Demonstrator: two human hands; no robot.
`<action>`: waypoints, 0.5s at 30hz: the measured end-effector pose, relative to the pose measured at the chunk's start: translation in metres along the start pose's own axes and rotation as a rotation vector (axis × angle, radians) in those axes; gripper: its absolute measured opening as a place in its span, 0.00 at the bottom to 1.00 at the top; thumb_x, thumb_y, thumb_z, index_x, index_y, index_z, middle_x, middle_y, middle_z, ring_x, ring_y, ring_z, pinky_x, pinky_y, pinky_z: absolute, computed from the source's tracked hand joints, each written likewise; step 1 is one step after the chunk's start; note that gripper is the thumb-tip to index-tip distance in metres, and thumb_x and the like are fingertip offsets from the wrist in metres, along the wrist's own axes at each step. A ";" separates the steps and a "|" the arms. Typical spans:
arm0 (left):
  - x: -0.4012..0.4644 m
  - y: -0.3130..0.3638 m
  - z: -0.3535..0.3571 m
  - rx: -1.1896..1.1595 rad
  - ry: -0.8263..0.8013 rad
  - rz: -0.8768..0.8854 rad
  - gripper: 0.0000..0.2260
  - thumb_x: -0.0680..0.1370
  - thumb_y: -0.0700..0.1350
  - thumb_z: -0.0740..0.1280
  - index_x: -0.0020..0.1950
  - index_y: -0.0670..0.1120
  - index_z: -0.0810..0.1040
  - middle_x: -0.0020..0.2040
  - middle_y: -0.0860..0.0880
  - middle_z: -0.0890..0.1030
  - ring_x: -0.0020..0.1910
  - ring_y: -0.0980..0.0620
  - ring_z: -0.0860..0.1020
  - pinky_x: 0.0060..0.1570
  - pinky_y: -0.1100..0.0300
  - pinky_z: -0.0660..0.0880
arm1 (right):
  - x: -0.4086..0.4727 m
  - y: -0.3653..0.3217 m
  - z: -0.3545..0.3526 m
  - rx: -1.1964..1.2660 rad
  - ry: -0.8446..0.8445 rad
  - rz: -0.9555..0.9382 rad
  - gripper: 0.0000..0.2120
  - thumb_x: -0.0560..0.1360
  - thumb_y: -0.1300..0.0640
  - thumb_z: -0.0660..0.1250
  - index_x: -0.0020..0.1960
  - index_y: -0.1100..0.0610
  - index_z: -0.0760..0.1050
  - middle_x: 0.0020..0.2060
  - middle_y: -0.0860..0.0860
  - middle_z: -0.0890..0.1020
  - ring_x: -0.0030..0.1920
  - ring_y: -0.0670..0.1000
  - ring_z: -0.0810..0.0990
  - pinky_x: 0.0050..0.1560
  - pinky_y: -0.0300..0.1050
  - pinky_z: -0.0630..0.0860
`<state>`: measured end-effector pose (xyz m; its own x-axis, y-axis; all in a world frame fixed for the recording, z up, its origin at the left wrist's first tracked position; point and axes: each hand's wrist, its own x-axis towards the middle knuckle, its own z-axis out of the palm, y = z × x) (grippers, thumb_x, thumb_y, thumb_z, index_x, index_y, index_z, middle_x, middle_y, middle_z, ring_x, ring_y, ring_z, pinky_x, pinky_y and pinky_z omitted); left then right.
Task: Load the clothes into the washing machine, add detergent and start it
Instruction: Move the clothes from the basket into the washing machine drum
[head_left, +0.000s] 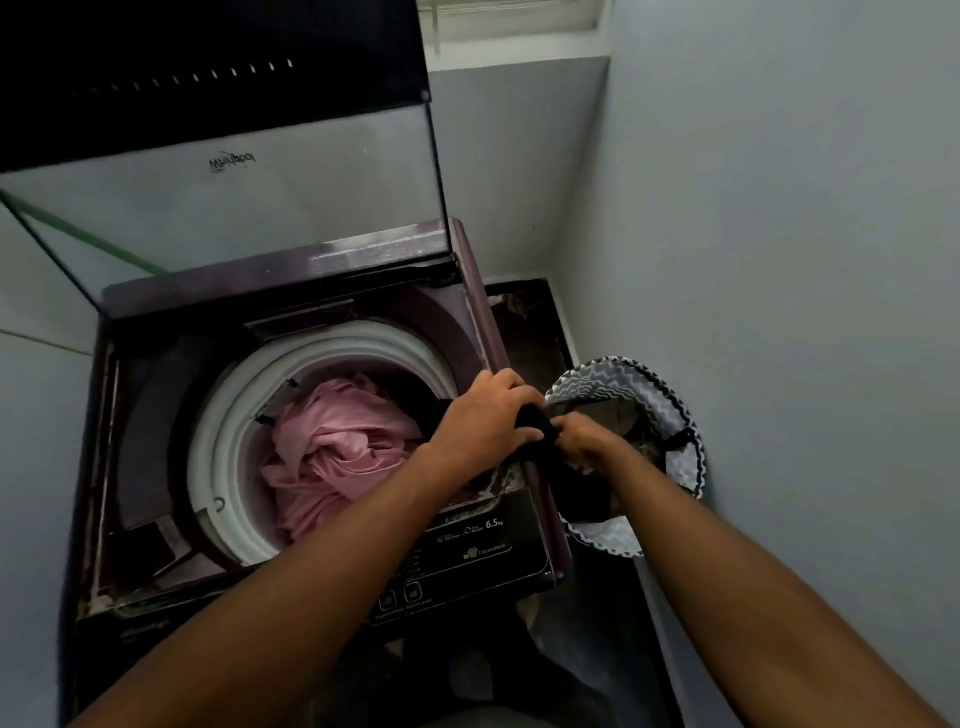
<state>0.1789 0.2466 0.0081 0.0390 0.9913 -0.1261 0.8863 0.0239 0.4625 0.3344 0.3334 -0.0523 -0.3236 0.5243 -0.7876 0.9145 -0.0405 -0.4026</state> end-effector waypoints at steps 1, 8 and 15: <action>-0.001 -0.001 0.001 0.010 -0.002 -0.006 0.18 0.74 0.57 0.72 0.63 0.59 0.76 0.60 0.55 0.73 0.58 0.53 0.68 0.54 0.53 0.76 | -0.001 0.006 0.006 -0.040 -0.057 0.011 0.15 0.76 0.70 0.61 0.58 0.56 0.76 0.33 0.55 0.78 0.31 0.51 0.75 0.31 0.40 0.74; -0.002 0.001 0.000 -0.029 0.017 -0.048 0.22 0.73 0.56 0.73 0.65 0.59 0.74 0.60 0.57 0.73 0.57 0.54 0.69 0.54 0.57 0.73 | -0.001 0.015 0.005 0.115 0.179 0.029 0.07 0.73 0.58 0.65 0.40 0.59 0.80 0.36 0.58 0.83 0.39 0.60 0.84 0.32 0.51 0.82; -0.002 0.001 -0.009 -0.222 0.036 -0.125 0.37 0.72 0.62 0.72 0.76 0.56 0.59 0.66 0.51 0.74 0.65 0.49 0.71 0.65 0.51 0.71 | -0.035 -0.037 -0.041 0.617 0.415 0.012 0.13 0.78 0.62 0.57 0.55 0.67 0.76 0.45 0.60 0.78 0.41 0.59 0.79 0.32 0.39 0.73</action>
<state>0.1761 0.2459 0.0166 -0.0840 0.9827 -0.1650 0.7603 0.1702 0.6269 0.3223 0.3515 0.0097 -0.0841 0.7940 -0.6020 0.5755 -0.4546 -0.6798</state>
